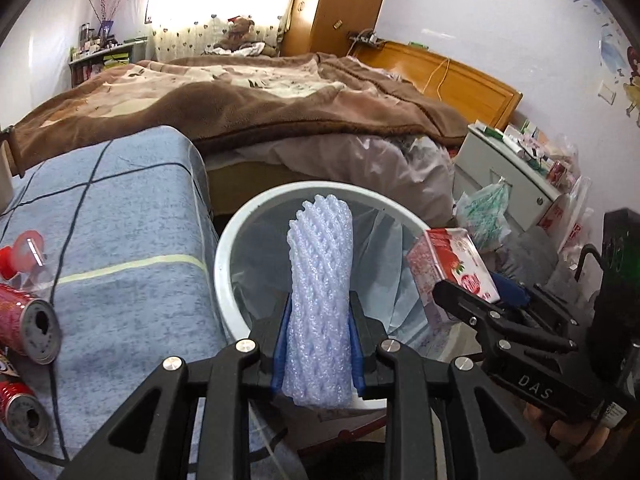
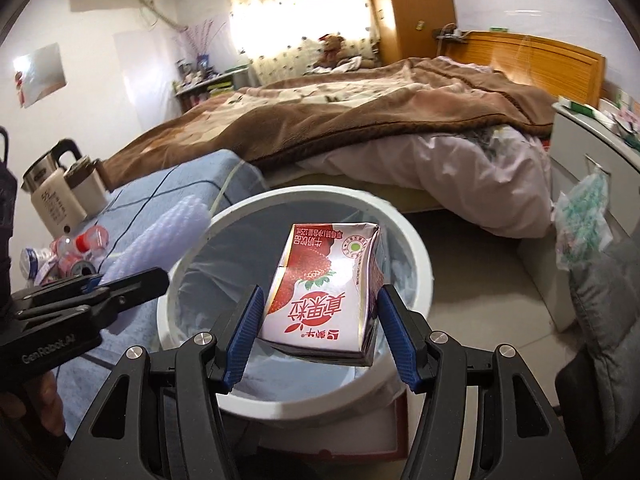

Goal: Collect trash
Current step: 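Open both grippers to drop the foam net and carton into the bin, then grasp the clear plastic cup with the left gripper while the right grasps a red can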

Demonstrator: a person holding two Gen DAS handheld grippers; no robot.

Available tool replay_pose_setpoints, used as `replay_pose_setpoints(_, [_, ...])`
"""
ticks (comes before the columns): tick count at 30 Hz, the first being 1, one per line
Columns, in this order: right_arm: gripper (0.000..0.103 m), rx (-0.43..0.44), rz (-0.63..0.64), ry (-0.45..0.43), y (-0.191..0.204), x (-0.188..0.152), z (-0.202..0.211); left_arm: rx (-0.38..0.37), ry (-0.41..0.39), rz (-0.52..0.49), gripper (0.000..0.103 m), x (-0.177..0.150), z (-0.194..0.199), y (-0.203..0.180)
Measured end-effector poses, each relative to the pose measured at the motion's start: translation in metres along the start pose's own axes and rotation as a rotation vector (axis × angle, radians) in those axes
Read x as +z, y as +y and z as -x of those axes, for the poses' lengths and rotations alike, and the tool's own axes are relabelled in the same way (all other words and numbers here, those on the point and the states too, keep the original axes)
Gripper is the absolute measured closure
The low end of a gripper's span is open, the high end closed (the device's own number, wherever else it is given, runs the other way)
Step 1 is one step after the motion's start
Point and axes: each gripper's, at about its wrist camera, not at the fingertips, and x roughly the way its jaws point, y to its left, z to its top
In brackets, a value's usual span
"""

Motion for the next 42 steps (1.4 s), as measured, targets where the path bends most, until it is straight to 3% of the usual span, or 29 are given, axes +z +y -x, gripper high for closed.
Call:
replay_pose_setpoints(1, [0.043,-0.001,0.005,0.009,-0.001,0.001,-0.003,-0.003,0.005,-0.002,0.071,0.0,-0.003,0.0])
replay_pose_setpoints(3, [0.043,0.009,0.016,0.022,-0.002,0.002,-0.008,0.011,0.021,0.005,0.045,-0.001,-0.008,0.002])
replay_pose_setpoints(12, [0.041,-0.009,-0.045,0.001,-0.007,-0.001,-0.002,0.007,-0.018,0.03,0.039,-0.002,0.009,0.013])
replay_pose_setpoints(20, [0.041,0.034,0.0,-0.081,0.033,0.0,0.025,0.034,-0.089,0.048,0.038,-0.007,0.047,0.036])
replay_pose_setpoints(31, [0.041,0.208,0.121,-0.078,0.124,-0.006,0.024,0.212,-0.184,0.142,0.037,-0.04,0.113,0.11])
replay_pose_setpoints(42, [0.041,0.35,0.244,-0.016,0.203,-0.019,0.002,0.365,-0.193,0.237,0.036,-0.085,0.153,0.179])
